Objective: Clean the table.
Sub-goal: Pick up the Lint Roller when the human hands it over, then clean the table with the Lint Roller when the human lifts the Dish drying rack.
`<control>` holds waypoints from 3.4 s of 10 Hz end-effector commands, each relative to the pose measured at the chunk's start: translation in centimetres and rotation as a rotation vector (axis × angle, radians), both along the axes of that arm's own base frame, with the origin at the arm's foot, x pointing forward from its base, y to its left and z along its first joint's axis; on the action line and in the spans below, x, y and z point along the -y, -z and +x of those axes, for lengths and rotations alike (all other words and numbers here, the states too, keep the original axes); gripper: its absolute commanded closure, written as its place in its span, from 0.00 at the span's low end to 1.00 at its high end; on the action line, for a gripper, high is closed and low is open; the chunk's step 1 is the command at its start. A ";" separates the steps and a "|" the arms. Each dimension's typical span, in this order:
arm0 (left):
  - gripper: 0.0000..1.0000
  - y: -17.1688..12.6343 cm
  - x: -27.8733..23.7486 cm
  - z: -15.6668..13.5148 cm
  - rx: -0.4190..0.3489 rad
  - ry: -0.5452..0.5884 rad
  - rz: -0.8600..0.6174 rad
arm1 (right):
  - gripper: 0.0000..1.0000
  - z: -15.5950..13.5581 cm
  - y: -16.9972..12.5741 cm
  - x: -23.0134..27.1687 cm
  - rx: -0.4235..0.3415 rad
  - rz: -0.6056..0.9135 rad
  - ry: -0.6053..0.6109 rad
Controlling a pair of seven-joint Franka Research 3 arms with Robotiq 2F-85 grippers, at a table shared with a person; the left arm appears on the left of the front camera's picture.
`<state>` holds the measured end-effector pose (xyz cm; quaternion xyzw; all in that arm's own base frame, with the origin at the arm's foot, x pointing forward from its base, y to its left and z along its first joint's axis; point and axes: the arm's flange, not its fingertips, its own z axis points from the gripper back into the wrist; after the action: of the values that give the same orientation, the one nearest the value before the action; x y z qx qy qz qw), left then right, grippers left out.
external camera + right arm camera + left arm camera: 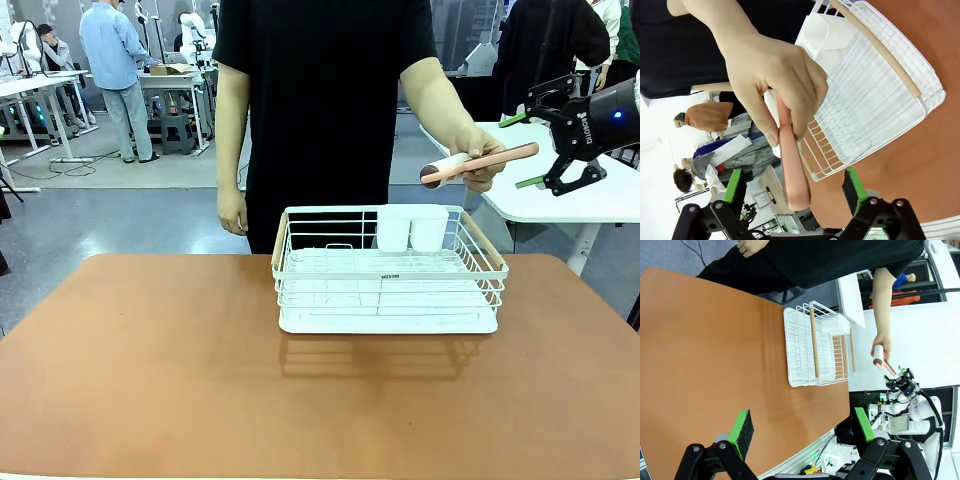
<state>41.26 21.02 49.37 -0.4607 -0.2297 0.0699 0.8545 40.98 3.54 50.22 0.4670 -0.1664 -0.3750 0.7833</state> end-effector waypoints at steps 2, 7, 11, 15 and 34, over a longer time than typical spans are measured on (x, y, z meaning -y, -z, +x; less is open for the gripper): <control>0.00 -0.2 0.0 -0.1 0.007 0.000 -0.014 | 0.00 1.1 1.2 -1.2 0.032 -0.001 -0.007; 0.00 -0.2 0.0 -0.1 0.007 0.000 -0.014 | 0.43 2.2 1.6 -1.4 0.071 -0.001 0.001; 0.00 -0.2 0.0 -0.1 0.007 0.000 -0.014 | 0.83 2.3 1.7 -1.4 0.075 0.003 0.004; 0.00 -0.2 0.0 -0.1 0.007 0.000 -0.014 | 1.00 2.3 1.6 -1.0 0.067 0.015 0.019; 0.00 -0.2 0.0 -0.1 0.007 0.000 -0.014 | 1.00 2.1 1.2 -0.7 0.043 0.004 -0.004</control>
<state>41.26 21.01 49.37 -0.4606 -0.2297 0.0698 0.8545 43.07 4.16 48.98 0.4777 -0.1817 -0.3649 0.7782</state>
